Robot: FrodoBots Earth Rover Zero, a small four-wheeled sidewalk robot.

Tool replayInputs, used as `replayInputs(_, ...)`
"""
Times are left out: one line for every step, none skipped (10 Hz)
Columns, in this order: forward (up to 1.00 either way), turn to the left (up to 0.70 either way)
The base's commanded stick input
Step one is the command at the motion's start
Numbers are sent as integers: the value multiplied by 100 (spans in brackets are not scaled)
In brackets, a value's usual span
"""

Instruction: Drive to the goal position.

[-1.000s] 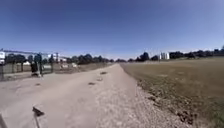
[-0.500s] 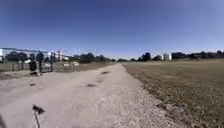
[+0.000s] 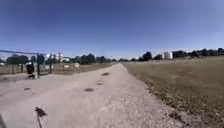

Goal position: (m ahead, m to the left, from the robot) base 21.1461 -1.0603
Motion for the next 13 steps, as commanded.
replayInputs(69, 3)
replayInputs(69, 3)
replayInputs(69, 3)
replayInputs(69, 3)
replayInputs(69, 3)
replayInputs(69, -3)
replayInputs(69, -30)
replayInputs(69, -1)
replayInputs(69, 3)
replayInputs(69, 3)
replayInputs(69, 3)
replayInputs(69, 3)
replayInputs(69, 3)
